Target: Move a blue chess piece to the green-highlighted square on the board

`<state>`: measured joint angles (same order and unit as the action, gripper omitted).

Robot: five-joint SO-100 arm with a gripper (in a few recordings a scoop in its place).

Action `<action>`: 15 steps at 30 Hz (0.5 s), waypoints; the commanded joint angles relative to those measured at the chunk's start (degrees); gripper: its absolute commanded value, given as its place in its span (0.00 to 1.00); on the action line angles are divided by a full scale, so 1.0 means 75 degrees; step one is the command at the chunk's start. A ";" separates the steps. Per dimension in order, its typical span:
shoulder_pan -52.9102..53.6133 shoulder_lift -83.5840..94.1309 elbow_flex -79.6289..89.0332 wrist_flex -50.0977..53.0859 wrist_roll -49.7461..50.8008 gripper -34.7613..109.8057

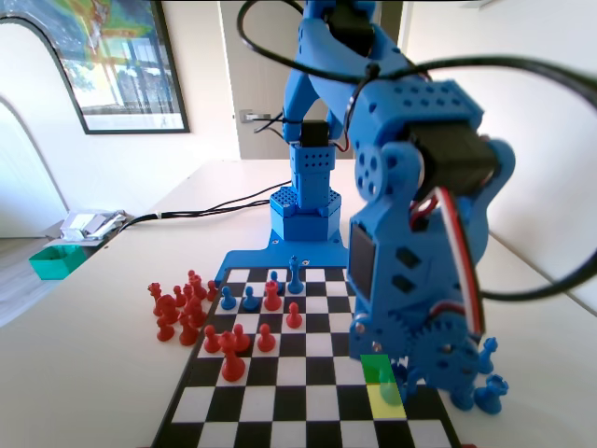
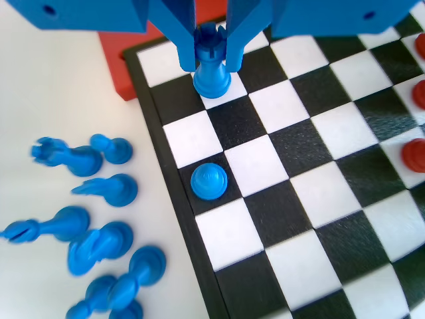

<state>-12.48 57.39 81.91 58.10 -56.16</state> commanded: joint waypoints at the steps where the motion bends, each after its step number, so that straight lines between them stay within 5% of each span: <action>1: -0.0246 0.1289 0.0352 0.0059 -0.0105 0.25; 15: -0.0328 0.1746 0.1594 -0.0504 -0.0234 0.25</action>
<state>-14.68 63.81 93.52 54.49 -56.78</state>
